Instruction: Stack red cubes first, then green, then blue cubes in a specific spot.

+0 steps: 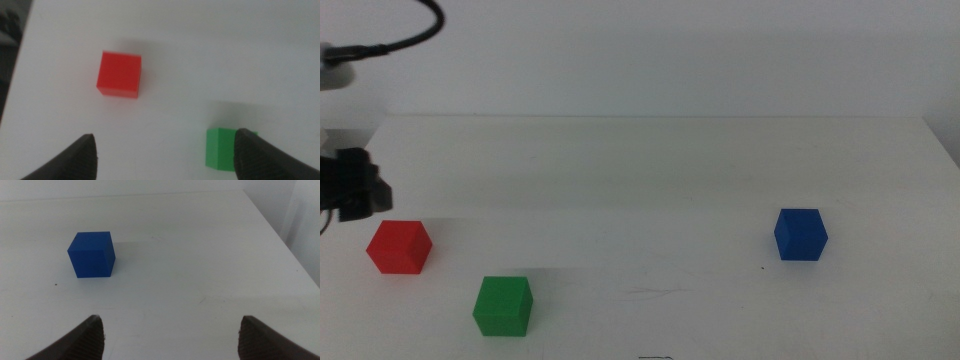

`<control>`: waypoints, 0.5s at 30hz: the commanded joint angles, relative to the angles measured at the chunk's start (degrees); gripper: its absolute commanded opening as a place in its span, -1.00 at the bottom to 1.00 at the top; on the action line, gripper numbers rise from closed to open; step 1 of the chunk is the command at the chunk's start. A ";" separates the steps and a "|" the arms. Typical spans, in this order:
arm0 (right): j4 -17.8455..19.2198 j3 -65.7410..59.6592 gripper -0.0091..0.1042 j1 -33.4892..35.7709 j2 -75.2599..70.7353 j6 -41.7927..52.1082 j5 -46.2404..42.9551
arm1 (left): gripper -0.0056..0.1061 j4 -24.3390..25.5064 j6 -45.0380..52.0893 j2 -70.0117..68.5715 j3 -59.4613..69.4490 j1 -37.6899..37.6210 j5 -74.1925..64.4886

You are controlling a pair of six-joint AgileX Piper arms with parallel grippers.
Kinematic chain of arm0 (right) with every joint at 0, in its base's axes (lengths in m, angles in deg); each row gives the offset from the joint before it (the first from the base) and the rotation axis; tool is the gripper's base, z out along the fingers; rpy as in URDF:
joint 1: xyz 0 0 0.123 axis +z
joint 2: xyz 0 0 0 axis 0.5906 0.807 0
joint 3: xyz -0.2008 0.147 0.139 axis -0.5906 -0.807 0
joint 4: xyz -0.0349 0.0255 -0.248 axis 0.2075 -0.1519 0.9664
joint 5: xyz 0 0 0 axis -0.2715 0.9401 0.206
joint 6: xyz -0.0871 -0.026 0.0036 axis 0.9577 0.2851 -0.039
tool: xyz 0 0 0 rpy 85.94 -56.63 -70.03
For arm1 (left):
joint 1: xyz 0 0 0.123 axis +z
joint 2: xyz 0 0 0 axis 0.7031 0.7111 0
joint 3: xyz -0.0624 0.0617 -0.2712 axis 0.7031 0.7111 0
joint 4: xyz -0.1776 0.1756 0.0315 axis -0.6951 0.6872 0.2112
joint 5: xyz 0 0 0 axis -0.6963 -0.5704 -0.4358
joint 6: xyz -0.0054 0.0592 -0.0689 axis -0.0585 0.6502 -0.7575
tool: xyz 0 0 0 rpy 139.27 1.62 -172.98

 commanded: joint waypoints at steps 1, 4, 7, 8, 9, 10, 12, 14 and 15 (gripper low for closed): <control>0.47 1.02 0.70 -0.43 -1.12 0.68 -4.13 | 0.78 -0.48 -0.76 3.33 -4.18 -0.09 0.29; 0.47 1.02 0.70 -0.43 -1.12 0.68 -4.13 | 0.78 -0.48 -0.63 7.96 -8.71 -0.03 -1.43; 0.47 1.02 0.70 -0.43 -1.12 0.68 -4.13 | 0.78 0.41 0.89 12.49 -13.65 -0.03 -3.90; 0.47 1.02 0.70 -0.43 -1.12 0.68 -4.13 | 0.78 1.16 1.29 13.70 -14.86 -0.03 -4.89; 0.47 1.02 0.70 -0.43 -1.12 0.68 -4.13 | 0.77 2.25 1.85 15.49 -16.34 -0.03 -5.92; 0.47 1.02 0.70 -0.43 -1.12 0.68 -4.13 | 0.77 3.78 1.85 17.01 -17.83 -0.03 -7.00; 0.47 1.02 0.70 -0.43 -1.12 0.68 -4.13 | 0.75 6.07 1.85 19.74 -20.95 0.48 -8.69; 0.47 1.02 0.70 -0.43 -1.12 0.68 -4.13 | 0.73 6.36 3.81 22.46 -23.55 1.99 -10.37; 0.47 1.02 0.70 -0.43 -1.12 0.68 -4.13 | 0.72 5.87 5.41 23.93 -24.84 2.89 -11.32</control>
